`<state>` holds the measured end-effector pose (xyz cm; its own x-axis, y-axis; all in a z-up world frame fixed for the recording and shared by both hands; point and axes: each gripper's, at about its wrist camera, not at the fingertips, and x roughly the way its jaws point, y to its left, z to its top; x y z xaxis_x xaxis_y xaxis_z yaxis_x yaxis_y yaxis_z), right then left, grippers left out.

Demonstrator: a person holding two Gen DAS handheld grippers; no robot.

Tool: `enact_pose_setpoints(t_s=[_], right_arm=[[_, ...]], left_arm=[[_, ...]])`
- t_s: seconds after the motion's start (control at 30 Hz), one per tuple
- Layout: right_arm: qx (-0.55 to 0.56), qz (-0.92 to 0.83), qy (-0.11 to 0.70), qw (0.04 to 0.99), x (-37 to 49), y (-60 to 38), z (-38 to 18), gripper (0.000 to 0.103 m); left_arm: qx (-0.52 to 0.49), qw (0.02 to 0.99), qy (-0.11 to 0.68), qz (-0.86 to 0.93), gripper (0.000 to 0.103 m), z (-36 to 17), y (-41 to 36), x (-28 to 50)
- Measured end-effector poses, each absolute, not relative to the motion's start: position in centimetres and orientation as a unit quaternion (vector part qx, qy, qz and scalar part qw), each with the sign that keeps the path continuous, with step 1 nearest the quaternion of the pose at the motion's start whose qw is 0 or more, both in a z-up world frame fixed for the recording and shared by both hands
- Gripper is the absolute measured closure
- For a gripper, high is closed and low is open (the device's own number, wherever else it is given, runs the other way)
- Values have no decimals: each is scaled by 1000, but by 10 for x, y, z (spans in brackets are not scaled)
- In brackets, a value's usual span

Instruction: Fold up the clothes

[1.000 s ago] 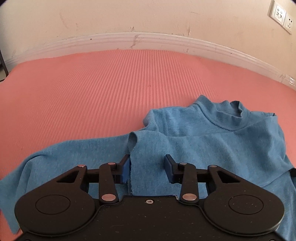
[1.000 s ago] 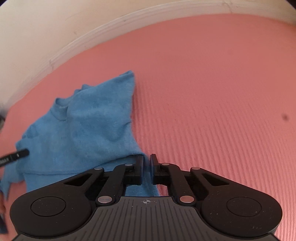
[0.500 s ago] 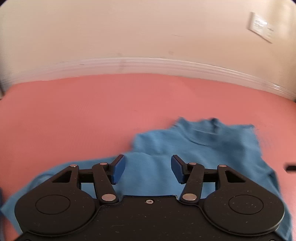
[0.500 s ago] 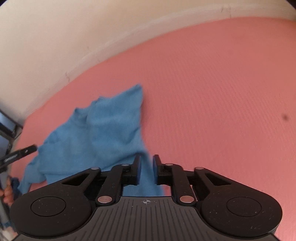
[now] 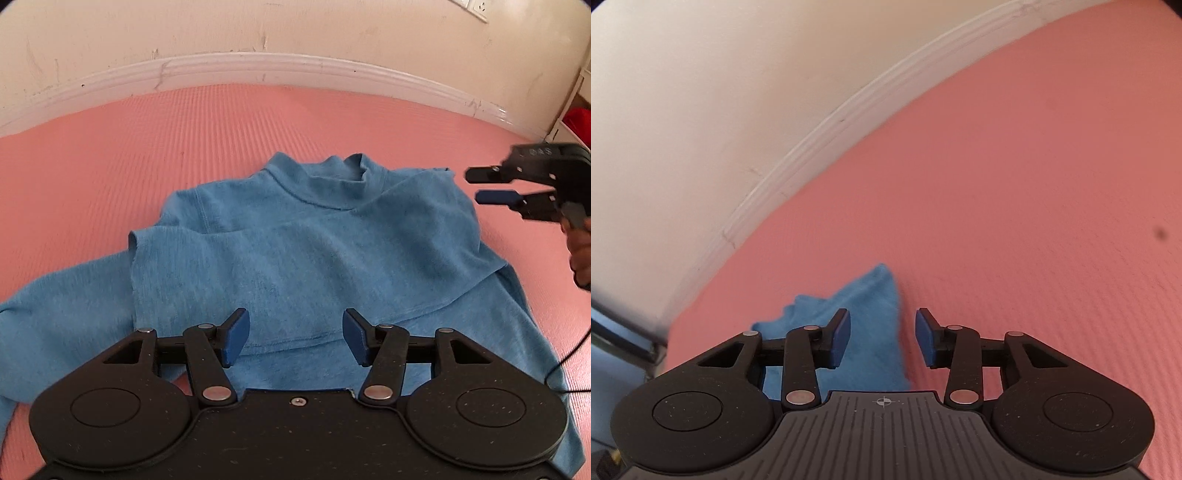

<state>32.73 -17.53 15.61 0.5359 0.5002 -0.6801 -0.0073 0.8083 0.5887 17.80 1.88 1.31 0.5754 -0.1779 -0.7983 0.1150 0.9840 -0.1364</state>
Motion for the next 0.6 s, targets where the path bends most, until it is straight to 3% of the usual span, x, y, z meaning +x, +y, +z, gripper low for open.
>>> enact_pose_setpoints(t_s=[0.13,0.2,0.3,0.6], right_arm=[[234,156,468,838,338,-159,153,70],[221,156,472,839,340,-153,151,98],[180,120,464,859,340,-151,151,100],[220,111,429,869,317,-168,170,100]], left_arm=[[-38,887,453,-82,46,10,23,177],[-40,886,455,-83,45,9,23,176],[-33,886,455,-85,43,8,23,174],[-32,889,451,-69,41,25,28,163]])
